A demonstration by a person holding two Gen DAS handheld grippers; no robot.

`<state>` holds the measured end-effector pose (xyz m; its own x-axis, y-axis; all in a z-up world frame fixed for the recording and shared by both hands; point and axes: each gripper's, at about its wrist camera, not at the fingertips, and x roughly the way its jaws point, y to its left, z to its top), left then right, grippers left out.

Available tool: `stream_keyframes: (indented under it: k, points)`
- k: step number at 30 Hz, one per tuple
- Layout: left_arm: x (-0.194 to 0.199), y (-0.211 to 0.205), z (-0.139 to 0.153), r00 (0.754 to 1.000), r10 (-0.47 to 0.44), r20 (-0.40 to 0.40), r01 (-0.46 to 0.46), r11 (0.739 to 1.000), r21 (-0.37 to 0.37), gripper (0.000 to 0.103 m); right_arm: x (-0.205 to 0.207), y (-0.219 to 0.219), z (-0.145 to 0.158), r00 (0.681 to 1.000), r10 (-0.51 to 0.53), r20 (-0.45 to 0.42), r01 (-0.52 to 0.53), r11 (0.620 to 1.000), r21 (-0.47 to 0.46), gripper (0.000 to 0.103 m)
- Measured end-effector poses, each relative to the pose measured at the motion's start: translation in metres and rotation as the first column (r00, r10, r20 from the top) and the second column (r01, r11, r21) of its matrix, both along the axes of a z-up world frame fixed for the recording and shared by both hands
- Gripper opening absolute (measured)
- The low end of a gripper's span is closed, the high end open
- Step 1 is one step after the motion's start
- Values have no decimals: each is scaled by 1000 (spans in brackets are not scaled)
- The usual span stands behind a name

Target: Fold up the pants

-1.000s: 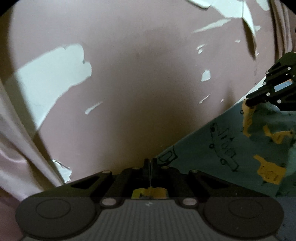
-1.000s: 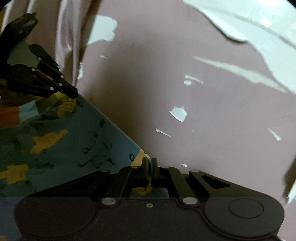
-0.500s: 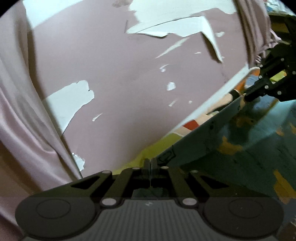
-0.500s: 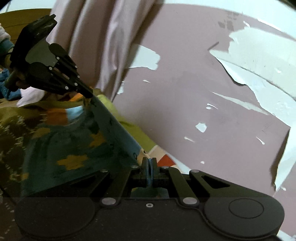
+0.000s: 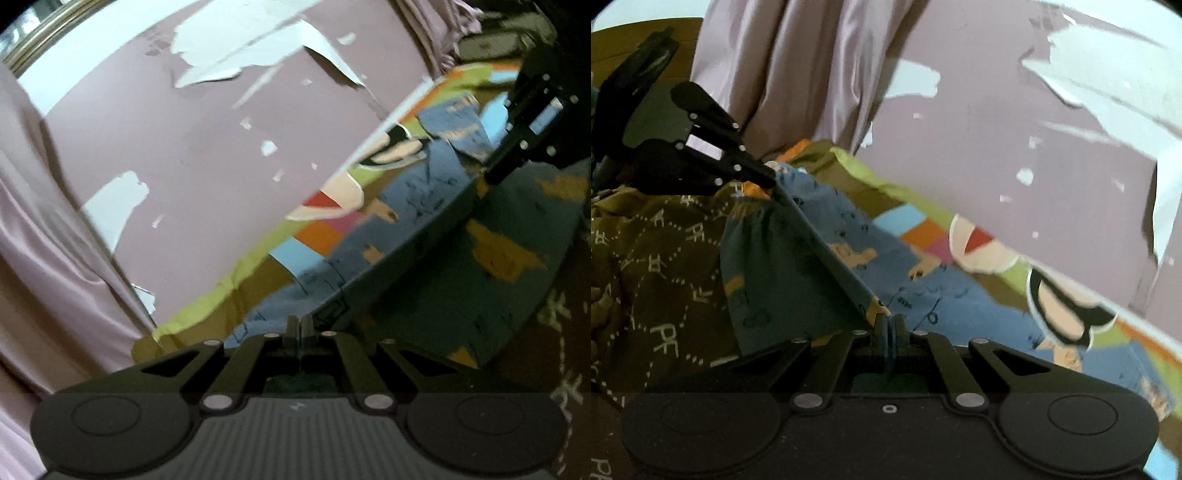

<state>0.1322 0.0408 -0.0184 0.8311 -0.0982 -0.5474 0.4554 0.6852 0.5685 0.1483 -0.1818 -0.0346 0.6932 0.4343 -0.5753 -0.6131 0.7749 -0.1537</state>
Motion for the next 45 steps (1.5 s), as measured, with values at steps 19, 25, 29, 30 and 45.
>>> stream_keyframes:
  k: [19, 25, 29, 30, 45]
  points:
    - [-12, -3, -37, 993, -115, 0, 115, 989, 98, 50, -23, 15, -28, 998, 41, 38, -36, 992, -119, 52]
    - [-8, -11, -40, 994, -106, -28, 108, 987, 119, 20, -17, 25, -30, 990, 123, 63, -105, 965, -239, 49]
    - [-3, -18, -39, 995, -95, -39, 99, 987, 125, 5, -12, 30, -31, 986, 152, 72, -124, 945, -304, 28]
    - [-2, -18, -38, 995, -95, -43, 100, 988, 119, 2, -12, 32, -31, 984, 162, 69, -132, 939, -318, 10]
    - [-33, -11, -30, 977, -209, -51, 214, 969, 121, 0, -60, 32, -14, 980, 191, 64, -155, 916, -371, 1]
